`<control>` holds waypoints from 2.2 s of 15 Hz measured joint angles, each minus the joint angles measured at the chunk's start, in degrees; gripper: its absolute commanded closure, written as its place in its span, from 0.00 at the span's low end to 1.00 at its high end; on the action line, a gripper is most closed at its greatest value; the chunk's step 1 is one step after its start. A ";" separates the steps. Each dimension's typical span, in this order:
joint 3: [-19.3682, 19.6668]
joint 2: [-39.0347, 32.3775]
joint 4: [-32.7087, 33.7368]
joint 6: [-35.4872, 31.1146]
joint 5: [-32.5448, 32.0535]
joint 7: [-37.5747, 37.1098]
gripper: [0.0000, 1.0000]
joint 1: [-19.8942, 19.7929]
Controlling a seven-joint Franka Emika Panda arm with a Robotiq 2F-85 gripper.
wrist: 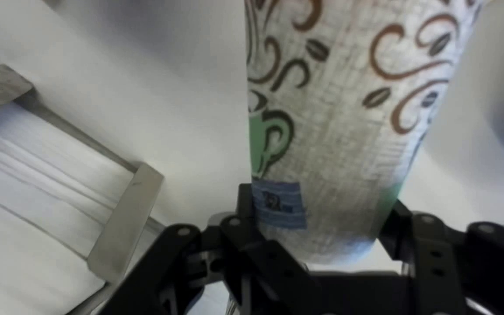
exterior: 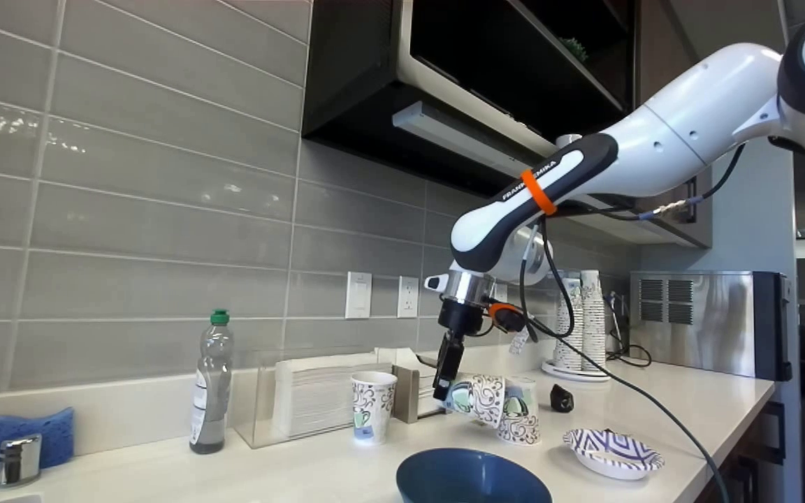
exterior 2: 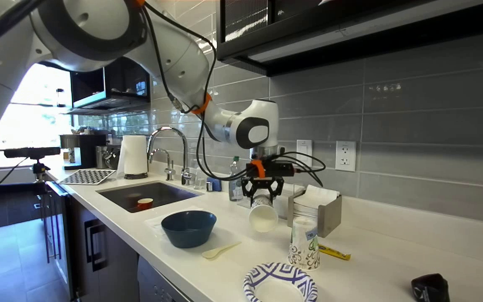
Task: Move the cup on the right slightly to the left and place the one in the middle upside down
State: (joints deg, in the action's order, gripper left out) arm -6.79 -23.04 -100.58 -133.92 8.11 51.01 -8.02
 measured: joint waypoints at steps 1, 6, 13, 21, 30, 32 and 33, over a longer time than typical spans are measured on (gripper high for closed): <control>-0.32 1.32 -1.37 -2.11 2.84 0.47 0.59 -0.66; -2.65 6.27 -9.47 -13.81 19.76 6.80 0.59 -3.34; -8.07 9.77 -18.52 -30.25 46.69 26.55 0.59 -6.70; -11.77 9.76 -18.80 -32.57 75.73 50.94 0.59 -10.74; -11.39 9.42 -18.28 -32.99 101.18 75.47 0.59 -10.76; -10.98 9.22 -18.01 -33.38 106.24 80.42 0.59 -10.57; -10.76 9.00 -17.73 -33.41 108.86 83.21 0.59 -10.48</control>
State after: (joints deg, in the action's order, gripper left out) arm -17.54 -14.04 -118.30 -167.33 116.97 134.22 -18.50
